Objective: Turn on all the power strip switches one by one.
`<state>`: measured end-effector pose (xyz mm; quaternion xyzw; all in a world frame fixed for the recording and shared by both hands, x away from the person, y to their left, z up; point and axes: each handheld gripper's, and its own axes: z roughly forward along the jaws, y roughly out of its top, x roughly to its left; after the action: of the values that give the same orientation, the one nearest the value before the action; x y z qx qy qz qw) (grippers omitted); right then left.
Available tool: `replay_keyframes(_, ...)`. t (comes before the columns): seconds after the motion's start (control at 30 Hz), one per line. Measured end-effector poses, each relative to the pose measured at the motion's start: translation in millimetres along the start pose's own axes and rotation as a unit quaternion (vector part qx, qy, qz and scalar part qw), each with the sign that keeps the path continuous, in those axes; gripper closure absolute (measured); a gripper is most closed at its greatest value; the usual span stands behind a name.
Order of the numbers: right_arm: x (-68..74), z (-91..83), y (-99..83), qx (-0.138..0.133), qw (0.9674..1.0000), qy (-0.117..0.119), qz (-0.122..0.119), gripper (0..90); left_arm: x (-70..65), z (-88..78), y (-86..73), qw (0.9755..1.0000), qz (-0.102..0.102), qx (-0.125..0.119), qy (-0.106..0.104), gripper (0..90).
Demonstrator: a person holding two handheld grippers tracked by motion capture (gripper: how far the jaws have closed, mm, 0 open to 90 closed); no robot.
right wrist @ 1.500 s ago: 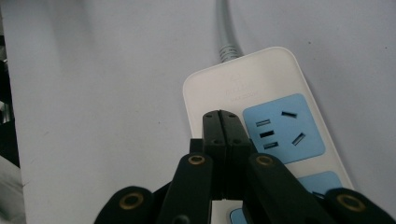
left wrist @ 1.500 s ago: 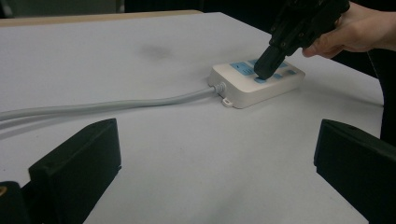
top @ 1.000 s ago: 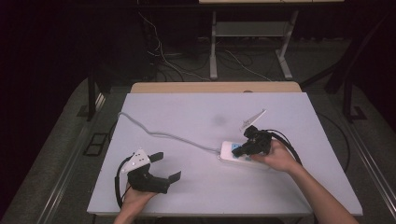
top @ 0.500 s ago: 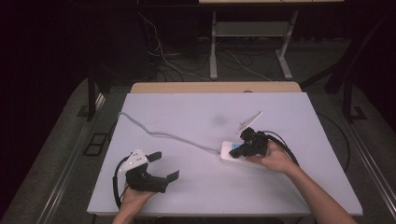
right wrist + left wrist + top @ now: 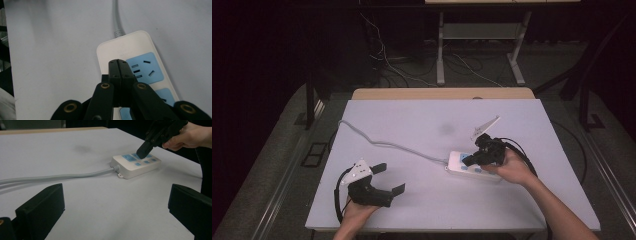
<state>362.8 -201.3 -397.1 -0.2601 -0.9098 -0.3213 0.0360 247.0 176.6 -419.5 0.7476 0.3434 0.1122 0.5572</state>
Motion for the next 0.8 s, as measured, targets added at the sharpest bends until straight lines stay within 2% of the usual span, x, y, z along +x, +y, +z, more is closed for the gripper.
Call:
replay_keyframes(0.27, -2.5, -17.1, -2.7, -0.035, 0.9992, -0.014, 0.014, 89.8, -0.2, 0.5, -0.1, 1.0000, 0.000, -0.001, -0.001, 0.0)
replay_keyframes(0.4, -4.6, -26.2, -5.7, -0.048, 0.9982, -0.021, 0.027, 83.4, -0.3, 0.8, -0.2, 1.0000, -0.002, -0.001, -0.001, 0.0)
replay_keyframes(0.53, -4.9, -35.8, -9.2, -0.065, 0.9964, -0.036, 0.039, 68.6, -0.4, 0.8, -0.2, 1.0000, -0.002, -0.002, -0.001, 0.0)
replay_keyframes(0.7, -3.6, -49.1, -14.0, -0.097, 0.9922, -0.060, 0.052, 44.1, -1.3, 0.9, -0.1, 1.0000, -0.003, -0.003, -0.003, 0.0)
replay_keyframes(0.8, -2.0, -56.9, -18.0, -0.110, 0.9888, -0.078, 0.066, 24.8, -1.7, 1.0, 0.0, 1.0000, -0.005, -0.004, -0.003, 0.0)
